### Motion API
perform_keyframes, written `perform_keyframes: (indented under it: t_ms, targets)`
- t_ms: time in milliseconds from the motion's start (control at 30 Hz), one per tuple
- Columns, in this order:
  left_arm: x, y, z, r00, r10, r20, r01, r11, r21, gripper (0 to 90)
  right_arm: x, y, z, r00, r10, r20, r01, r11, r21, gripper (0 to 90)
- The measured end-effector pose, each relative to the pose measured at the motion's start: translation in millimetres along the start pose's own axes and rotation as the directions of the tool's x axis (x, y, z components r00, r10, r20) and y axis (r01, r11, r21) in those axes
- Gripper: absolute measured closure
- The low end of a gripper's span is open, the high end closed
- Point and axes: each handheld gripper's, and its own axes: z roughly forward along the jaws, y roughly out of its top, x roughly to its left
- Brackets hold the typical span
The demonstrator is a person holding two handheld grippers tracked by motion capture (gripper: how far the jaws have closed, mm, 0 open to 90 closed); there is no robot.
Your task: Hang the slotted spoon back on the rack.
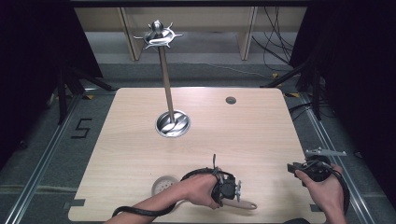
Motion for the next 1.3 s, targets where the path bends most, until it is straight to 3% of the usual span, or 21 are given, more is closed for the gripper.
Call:
perform_keyframes:
  t_ms: [67, 100, 200, 267, 367, 433, 467, 533, 667, 733, 767, 833, 933, 1000, 1100, 1133, 1167, 1200, 1233, 1267, 1300]
  targets:
    - [0.7, -3.2, -4.7, 0.9998, -0.014, -0.015, 0.013, 0.9995, -0.028, 74.0, -2.0, -0.8, 0.7, 0.9997, -0.025, 0.005, 0.025, 0.9996, -0.013, 69.5]
    - [1.1, -5.3, -7.5, 0.9996, -0.023, -0.019, 0.022, 0.9988, -0.045, 74.0, 0.0, 0.3, -0.1, 0.9999, 0.009, -0.011, -0.009, 0.9999, -0.004, 69.4]
    - [1.6, -11.7, -18.5, 0.9982, -0.048, -0.036, 0.045, 0.9952, -0.087, 74.0, 0.2, -0.1, -0.6, 0.9999, 0.014, 0.006, -0.014, 0.9999, -0.010, 69.2]
    - [1.8, -16.7, -26.5, 0.9962, -0.073, -0.049, 0.066, 0.9899, -0.125, 74.1, -4.8, -0.4, 1.7, 0.9994, -0.033, 0.013, 0.033, 0.9994, -0.011, 69.2]
    - [3.1, -25.3, -40.3, 0.9936, -0.098, -0.056, 0.087, 0.9819, -0.168, 74.1, -4.3, -0.2, 1.7, 0.9995, -0.029, 0.012, 0.029, 0.9995, -0.009, 69.0]
    - [4.1, -31.7, -49.2, 0.9903, -0.126, -0.058, 0.113, 0.9732, -0.201, 74.1, -2.8, -0.1, 0.6, 0.9996, -0.016, 0.024, 0.016, 0.9998, -0.009, 69.0]
    - [5.1, -34.9, -53.7, 0.9888, -0.133, -0.067, 0.116, 0.9689, -0.219, 74.1, 1.7, -0.3, -1.1, 0.9990, 0.040, 0.019, -0.040, 0.9992, 0.004, 69.0]
    - [6.0, -41.5, -62.1, 0.9847, -0.157, -0.076, 0.133, 0.9578, -0.255, 74.1, 2.5, -0.2, 0.6, 0.9989, 0.045, 0.009, -0.045, 0.9990, -0.005, 69.0]
    - [7.5, -55.3, -77.4, 0.9750, -0.202, -0.093, 0.161, 0.9305, -0.329, 74.1, -1.5, -0.1, -0.7, 0.9998, -0.003, 0.021, 0.003, 1.0000, -0.001, 69.0]
    - [7.2, -62.5, -84.3, 0.9661, -0.233, -0.111, 0.177, 0.9105, -0.374, 74.1, -1.6, -0.1, -0.6, 0.9998, -0.008, 0.019, 0.008, 1.0000, 0.002, 68.9]
    - [5.6, -65.7, -86.4, 0.9575, -0.267, -0.110, 0.199, 0.8869, -0.417, 74.1, -1.4, -0.3, -0.4, 0.9999, -0.010, 0.011, 0.010, 0.9999, 0.001, 68.9]
    - [6.0, -73.9, -94.8, 0.9541, -0.269, -0.131, 0.187, 0.8770, -0.443, 74.1, 1.6, -0.3, 0.9, 0.9998, 0.018, -0.001, -0.018, 0.9998, -0.006, 68.8]
    - [3.8, -85.9, -106.4, 0.9380, -0.313, -0.149, 0.204, 0.8463, -0.492, 74.1, 2.3, 0.1, 0.6, 0.9999, 0.015, 0.000, -0.015, 0.9999, 0.004, 68.8]
    - [1.3, -92.6, -112.9, 0.9247, -0.351, -0.148, 0.224, 0.8156, -0.534, 74.1, 1.4, -0.2, 1.3, 1.0000, -0.003, 0.000, 0.003, 1.0000, -0.005, 68.7]
    - [-1.1, -101.5, -122.4, 0.9070, -0.388, -0.164, 0.234, 0.7869, -0.571, 74.2, 2.6, -1.7, 4.3, 1.0000, -0.006, 0.001, 0.006, 0.9995, -0.032, 68.7]
    - [-1.9, -104.4, -125.0, 0.8992, -0.404, -0.169, 0.237, 0.7728, -0.589, 74.1, 3.9, -0.9, 3.1, 0.9999, 0.011, -0.004, -0.011, 0.9997, -0.020, 68.6]
    - [-2.7, -107.2, -127.6, 0.8958, -0.412, -0.167, 0.239, 0.7635, -0.600, 74.2, 5.7, 0.0, 2.0, 0.9994, 0.033, -0.014, -0.033, 0.9995, 0.000, 68.6]
    - [-3.6, -110.1, -130.3, 0.8877, -0.425, -0.176, 0.239, 0.7529, -0.613, 74.2, 6.4, 0.4, 1.4, 0.9996, 0.029, -0.005, -0.029, 0.9996, 0.000, 68.6]
    - [-4.9, -112.4, -132.0, 0.8781, -0.446, -0.173, 0.246, 0.7319, -0.635, 74.2, 6.6, 0.6, 1.1, 0.9996, 0.028, -0.008, -0.028, 0.9996, 0.001, 68.6]
    - [-5.7, -115.0, -133.9, 0.8703, -0.459, -0.179, 0.248, 0.7218, -0.646, 74.2, 6.2, 0.7, 1.3, 0.9998, 0.017, -0.009, -0.017, 0.9998, -0.008, 68.5]
    - [-6.4, -117.3, -134.6, 0.8564, -0.481, -0.187, 0.247, 0.6997, -0.670, 74.2, 6.9, 0.8, 2.4, 0.9995, 0.023, -0.020, -0.023, 0.9996, -0.018, 68.5]
